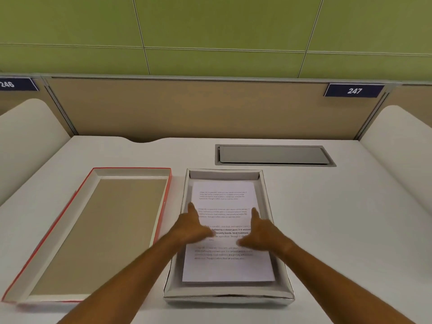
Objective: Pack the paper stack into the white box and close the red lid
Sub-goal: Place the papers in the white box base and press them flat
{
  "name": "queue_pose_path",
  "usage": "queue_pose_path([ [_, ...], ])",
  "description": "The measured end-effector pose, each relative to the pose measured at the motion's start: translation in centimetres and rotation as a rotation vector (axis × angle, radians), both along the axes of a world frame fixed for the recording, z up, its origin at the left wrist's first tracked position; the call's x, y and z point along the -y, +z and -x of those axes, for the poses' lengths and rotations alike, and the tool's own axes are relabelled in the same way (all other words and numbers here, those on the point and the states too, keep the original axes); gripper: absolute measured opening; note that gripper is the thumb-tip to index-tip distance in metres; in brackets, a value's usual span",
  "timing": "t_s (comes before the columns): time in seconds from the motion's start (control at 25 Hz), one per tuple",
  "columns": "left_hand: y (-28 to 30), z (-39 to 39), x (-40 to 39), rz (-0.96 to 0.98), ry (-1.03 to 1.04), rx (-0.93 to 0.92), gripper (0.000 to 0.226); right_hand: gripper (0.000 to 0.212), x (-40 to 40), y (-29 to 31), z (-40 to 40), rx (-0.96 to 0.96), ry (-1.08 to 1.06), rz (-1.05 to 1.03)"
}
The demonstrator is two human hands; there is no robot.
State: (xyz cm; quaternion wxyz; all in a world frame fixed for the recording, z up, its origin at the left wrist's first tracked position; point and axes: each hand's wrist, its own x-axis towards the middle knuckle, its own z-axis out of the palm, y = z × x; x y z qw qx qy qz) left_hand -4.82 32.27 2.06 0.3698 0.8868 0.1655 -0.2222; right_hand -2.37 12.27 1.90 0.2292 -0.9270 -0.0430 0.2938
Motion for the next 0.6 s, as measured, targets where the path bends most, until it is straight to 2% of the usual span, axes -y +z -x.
queue_pose_path([
  [0.08,-0.8,2.3,0.6,-0.112,-0.158,-0.04,0.134,0.127,0.4,-0.6,2.1,-0.03,0.137,0.134],
  [0.16,-1.1,4.0,1.1,-0.182,-0.248,-0.093,0.142,0.134,0.8,-0.6,4.0,-0.061,0.204,0.199],
  [0.36,-1.9,6.0,2.2,-0.286,-0.274,-0.116,0.13,0.125,1.0,-1.9,5.4,-0.065,0.245,0.259],
  [0.6,-2.3,6.3,2.2,-0.314,-0.26,-0.06,0.122,0.116,1.1,-3.0,5.5,0.078,0.23,0.265],
])
